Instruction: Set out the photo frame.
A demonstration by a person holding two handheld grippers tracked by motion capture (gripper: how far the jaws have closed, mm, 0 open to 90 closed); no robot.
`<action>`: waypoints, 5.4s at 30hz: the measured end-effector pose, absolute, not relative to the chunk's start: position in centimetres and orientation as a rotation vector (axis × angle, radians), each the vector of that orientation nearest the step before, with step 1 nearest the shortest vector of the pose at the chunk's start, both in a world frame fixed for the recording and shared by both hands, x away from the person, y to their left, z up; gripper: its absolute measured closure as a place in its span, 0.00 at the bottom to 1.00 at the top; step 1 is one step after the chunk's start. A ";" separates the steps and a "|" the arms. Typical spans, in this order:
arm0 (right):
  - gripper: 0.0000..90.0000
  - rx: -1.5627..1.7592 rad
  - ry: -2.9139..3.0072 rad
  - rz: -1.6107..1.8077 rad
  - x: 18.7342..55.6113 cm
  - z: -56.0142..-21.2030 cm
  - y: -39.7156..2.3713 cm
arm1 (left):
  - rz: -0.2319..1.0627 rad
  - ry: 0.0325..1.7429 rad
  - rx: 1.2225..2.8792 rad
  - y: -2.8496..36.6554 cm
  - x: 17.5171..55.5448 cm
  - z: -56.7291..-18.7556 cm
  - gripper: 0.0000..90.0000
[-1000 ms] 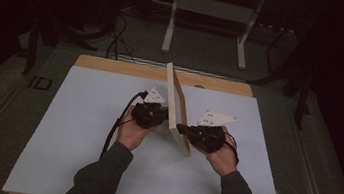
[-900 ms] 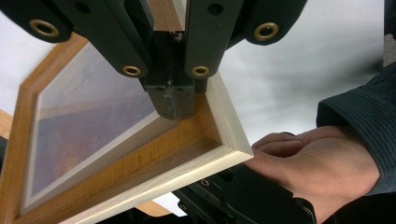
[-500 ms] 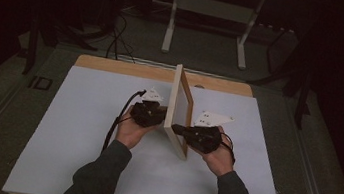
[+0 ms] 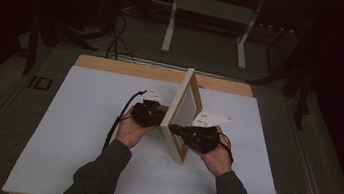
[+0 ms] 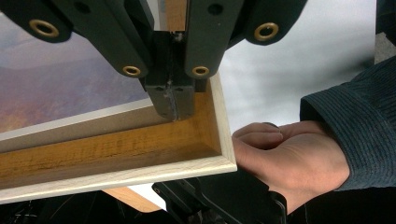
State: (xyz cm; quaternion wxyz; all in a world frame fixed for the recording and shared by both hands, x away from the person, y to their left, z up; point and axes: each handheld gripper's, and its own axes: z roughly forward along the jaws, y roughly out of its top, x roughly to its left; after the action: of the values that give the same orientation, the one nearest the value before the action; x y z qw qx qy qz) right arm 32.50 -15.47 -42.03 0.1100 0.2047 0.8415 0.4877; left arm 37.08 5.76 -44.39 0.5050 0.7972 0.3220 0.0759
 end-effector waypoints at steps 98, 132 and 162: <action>0.58 0.932 2.366 1.323 33.3 -45.0 -21.3 | 0.286 0.909 1.878 4.6 31.8 -42.5 0.29; 0.58 0.939 2.365 1.332 33.1 -45.3 -21.6 | 0.294 0.968 1.855 3.9 31.1 -42.7 0.62; 0.58 0.938 2.364 1.332 33.3 -45.4 -21.6 | 0.258 1.073 1.766 6.5 32.7 -42.8 0.77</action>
State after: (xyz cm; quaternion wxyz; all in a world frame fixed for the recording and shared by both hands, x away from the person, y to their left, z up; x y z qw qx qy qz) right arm 33.25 -21.56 -45.37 0.1347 0.3237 0.8159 0.4598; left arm 32.65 6.53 -42.77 0.5052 0.7318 0.4447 0.1070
